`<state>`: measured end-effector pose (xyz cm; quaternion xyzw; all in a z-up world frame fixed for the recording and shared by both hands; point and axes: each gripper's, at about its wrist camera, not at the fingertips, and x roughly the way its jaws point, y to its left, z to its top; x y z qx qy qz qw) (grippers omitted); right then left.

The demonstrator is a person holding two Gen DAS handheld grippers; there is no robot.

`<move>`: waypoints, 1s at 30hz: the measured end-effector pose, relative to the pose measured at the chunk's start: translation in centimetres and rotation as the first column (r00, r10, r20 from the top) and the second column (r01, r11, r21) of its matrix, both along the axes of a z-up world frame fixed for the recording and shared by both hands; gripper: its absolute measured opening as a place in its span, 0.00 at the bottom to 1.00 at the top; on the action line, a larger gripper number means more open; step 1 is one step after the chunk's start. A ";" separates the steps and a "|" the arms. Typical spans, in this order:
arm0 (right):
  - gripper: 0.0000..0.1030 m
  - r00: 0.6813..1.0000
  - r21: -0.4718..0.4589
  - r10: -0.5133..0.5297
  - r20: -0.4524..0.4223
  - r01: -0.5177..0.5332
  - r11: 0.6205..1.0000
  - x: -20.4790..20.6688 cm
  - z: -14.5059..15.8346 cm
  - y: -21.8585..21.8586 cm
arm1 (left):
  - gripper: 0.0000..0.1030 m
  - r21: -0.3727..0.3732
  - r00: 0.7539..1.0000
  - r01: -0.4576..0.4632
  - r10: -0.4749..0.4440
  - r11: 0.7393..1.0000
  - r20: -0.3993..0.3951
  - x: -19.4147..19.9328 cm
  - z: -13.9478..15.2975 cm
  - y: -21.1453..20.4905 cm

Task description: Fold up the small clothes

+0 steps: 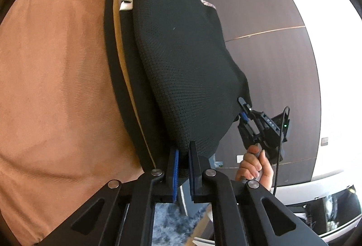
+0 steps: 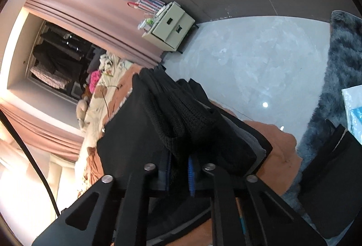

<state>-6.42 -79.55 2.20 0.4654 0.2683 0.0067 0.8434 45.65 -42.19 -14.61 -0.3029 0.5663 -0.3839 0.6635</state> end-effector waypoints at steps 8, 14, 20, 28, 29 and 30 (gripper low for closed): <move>0.04 0.999 -0.049 -0.040 0.014 0.041 0.998 -3.0 0.0 1.7 | 0.07 0.006 0.999 0.019 -0.019 1.000 0.043 -0.5 1.9 -0.4; 0.18 0.991 -0.151 -0.055 -0.125 0.035 0.988 -3.4 -0.7 2.9 | 0.12 0.071 1.000 0.012 -0.013 0.997 0.009 -0.1 1.4 0.9; 0.68 0.994 -0.175 -0.088 -0.063 0.076 0.982 -7.1 0.9 4.7 | 0.41 0.070 0.995 -0.059 0.053 0.996 0.088 -0.5 4.2 4.4; 0.68 0.997 -0.227 -0.061 -0.048 0.048 0.973 -11.1 2.2 7.9 | 0.67 0.078 0.971 -0.123 0.103 0.989 0.215 -3.3 8.1 8.6; 0.68 0.997 -0.236 -0.058 -0.044 0.046 0.971 -11.5 2.5 8.4 | 0.69 0.082 0.966 -0.132 0.110 0.988 0.234 -3.9 8.6 9.3; 0.68 0.998 -0.251 -0.053 -0.039 0.042 0.967 -12.1 2.8 9.2 | 0.72 0.085 0.961 -0.142 0.116 0.986 0.250 -4.5 9.1 9.9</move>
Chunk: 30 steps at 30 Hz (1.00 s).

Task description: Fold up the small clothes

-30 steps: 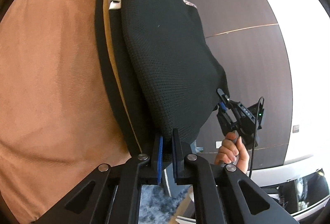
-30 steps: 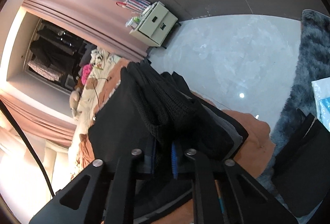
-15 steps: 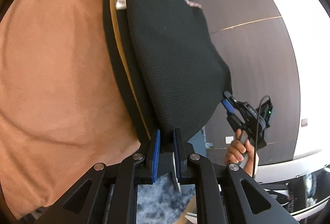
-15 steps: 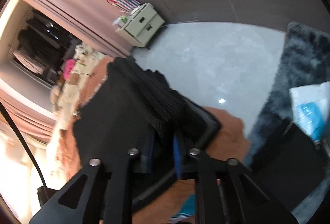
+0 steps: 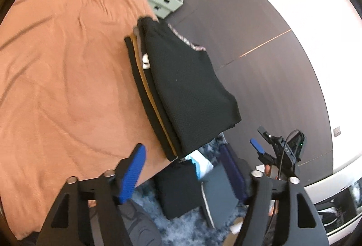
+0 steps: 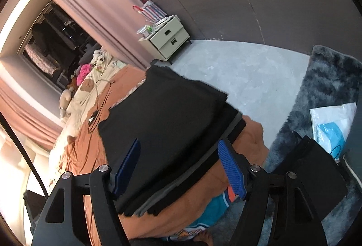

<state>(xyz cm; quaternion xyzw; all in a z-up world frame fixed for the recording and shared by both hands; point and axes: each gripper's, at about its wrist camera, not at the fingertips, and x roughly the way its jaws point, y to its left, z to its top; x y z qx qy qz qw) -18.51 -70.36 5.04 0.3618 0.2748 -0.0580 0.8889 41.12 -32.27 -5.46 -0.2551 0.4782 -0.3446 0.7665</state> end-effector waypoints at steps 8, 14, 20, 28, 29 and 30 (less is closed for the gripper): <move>0.92 0.997 -0.043 0.028 0.066 -0.025 0.999 -3.3 2.0 3.7 | 0.93 0.034 0.992 -0.051 0.047 0.998 0.116 -5.0 3.0 5.0; 0.99 0.994 -0.067 0.037 0.101 -0.031 0.997 -5.0 1.7 5.5 | 0.97 0.055 0.976 -0.116 0.103 0.992 0.194 -7.3 5.2 9.1; 0.99 0.990 -0.094 0.085 0.113 -0.074 0.993 -6.5 1.8 8.1 | 0.99 0.086 0.945 -0.185 0.153 0.979 0.289 -9.6 7.7 12.8; 0.99 0.988 -0.168 0.105 0.115 -0.085 0.982 -8.2 2.2 10.7 | 1.00 0.146 0.904 -0.244 0.171 0.959 0.392 -12.4 10.1 15.8; 0.99 0.987 -0.170 0.110 0.116 -0.090 0.981 -8.2 2.2 11.0 | 1.00 0.149 0.900 -0.250 0.173 0.957 0.399 -12.7 10.2 16.1; 0.99 0.986 -0.171 0.116 0.119 -0.095 0.981 -8.3 2.1 11.3 | 1.00 0.151 0.895 -0.257 0.177 0.954 0.409 -13.1 10.3 16.3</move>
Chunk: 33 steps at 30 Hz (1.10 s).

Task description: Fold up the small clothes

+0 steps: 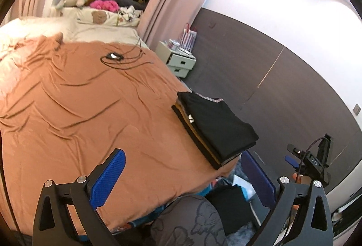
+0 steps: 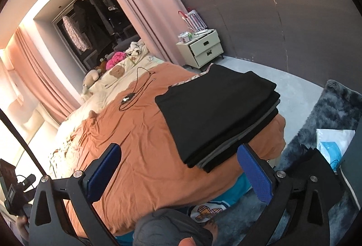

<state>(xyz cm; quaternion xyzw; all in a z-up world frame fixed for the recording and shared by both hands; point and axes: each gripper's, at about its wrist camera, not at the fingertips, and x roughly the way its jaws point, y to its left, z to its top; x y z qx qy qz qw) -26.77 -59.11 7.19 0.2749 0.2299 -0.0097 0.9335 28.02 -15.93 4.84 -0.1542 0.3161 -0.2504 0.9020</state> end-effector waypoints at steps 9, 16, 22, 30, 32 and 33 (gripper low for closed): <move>0.99 0.999 -0.008 0.046 0.015 -0.046 0.999 -0.3 -0.9 2.2 | 0.99 0.023 1.000 -0.025 0.025 0.999 -0.009 -1.4 -1.0 1.3; 0.99 0.997 -0.034 0.079 0.019 -0.078 0.996 -0.1 -1.0 4.1 | 1.00 0.068 0.999 -0.042 0.041 0.997 0.009 -2.4 -0.8 2.2; 0.99 0.996 -0.074 0.093 0.010 -0.092 0.993 0.1 -0.8 5.2 | 1.00 0.084 0.998 -0.061 0.059 0.995 0.027 -3.0 -1.2 2.7; 0.99 0.992 -0.136 0.128 0.000 -0.126 0.983 -0.4 -1.1 7.7 | 1.00 0.145 0.991 -0.129 0.122 0.981 0.060 -4.6 -2.2 4.1; 0.99 0.991 -0.148 0.132 -0.004 -0.132 0.980 -0.5 -1.1 8.4 | 1.00 0.168 0.988 -0.146 0.135 0.975 0.072 -5.2 -2.4 4.6; 0.99 0.991 -0.154 0.134 -0.007 -0.134 0.979 -0.5 -1.2 8.7 | 1.00 0.180 0.987 -0.152 0.141 0.972 0.074 -5.6 -2.6 4.8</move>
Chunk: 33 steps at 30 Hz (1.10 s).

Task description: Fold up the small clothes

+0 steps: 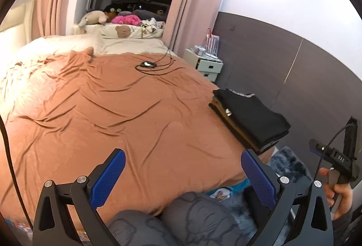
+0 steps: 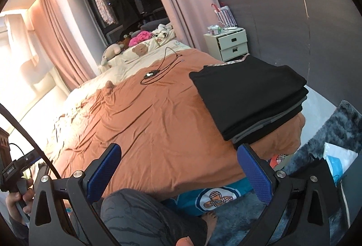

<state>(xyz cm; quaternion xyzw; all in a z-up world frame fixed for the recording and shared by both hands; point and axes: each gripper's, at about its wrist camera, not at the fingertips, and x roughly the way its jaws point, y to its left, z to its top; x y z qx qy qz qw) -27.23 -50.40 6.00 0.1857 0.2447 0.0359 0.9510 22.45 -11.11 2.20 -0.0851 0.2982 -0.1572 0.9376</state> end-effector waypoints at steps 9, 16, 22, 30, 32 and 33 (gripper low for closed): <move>0.99 0.999 -0.068 0.000 -0.038 -0.003 0.998 0.3 -0.8 4.1 | 1.00 0.092 0.996 -0.087 0.084 0.992 0.039 -2.6 -1.0 1.7; 0.99 0.999 -0.106 0.029 -0.039 -0.033 0.994 0.2 -0.7 6.8 | 1.00 0.130 0.986 -0.154 0.143 0.979 0.088 -4.2 -1.4 3.0; 0.99 0.998 -0.124 0.052 -0.034 -0.055 0.991 0.4 -0.4 8.1 | 1.00 0.129 0.979 -0.183 0.169 0.975 0.116 -5.5 -1.5 3.6; 0.99 0.997 -0.152 0.068 -0.024 -0.071 0.986 0.4 -0.4 8.4 | 1.00 0.129 0.974 -0.196 0.177 0.972 0.144 -6.2 -1.5 3.8; 0.99 0.998 -0.164 0.064 -0.020 -0.066 0.984 0.4 -0.5 8.3 | 1.00 0.121 0.975 -0.189 0.172 0.974 0.140 -6.0 -1.6 3.9; 0.99 0.998 -0.164 0.063 -0.020 -0.066 0.984 0.3 -0.6 8.3 | 1.00 0.120 0.974 -0.193 0.176 0.974 0.139 -6.0 -1.6 4.0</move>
